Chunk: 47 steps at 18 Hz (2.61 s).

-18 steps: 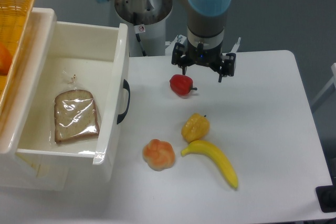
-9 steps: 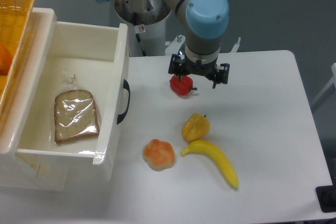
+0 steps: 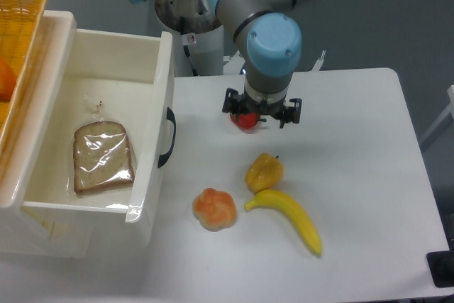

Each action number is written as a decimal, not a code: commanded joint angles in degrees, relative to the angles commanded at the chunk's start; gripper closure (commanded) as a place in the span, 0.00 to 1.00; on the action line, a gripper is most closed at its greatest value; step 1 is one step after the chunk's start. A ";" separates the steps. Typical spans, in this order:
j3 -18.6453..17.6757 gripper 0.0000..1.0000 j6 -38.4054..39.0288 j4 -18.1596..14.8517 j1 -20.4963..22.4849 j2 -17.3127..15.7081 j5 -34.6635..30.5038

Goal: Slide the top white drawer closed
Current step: 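Move the gripper toward the open drawer's front face and handle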

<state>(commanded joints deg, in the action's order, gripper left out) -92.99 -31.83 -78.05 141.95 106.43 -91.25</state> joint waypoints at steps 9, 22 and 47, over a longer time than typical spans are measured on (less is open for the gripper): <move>0.70 0.00 0.54 -0.09 -0.27 2.56 10.11; 0.26 0.00 0.63 -0.18 -2.37 3.35 13.38; 0.09 0.00 1.33 -0.53 -6.68 1.59 15.75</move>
<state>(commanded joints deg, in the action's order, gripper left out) -92.90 -30.50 -78.57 135.27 108.02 -75.50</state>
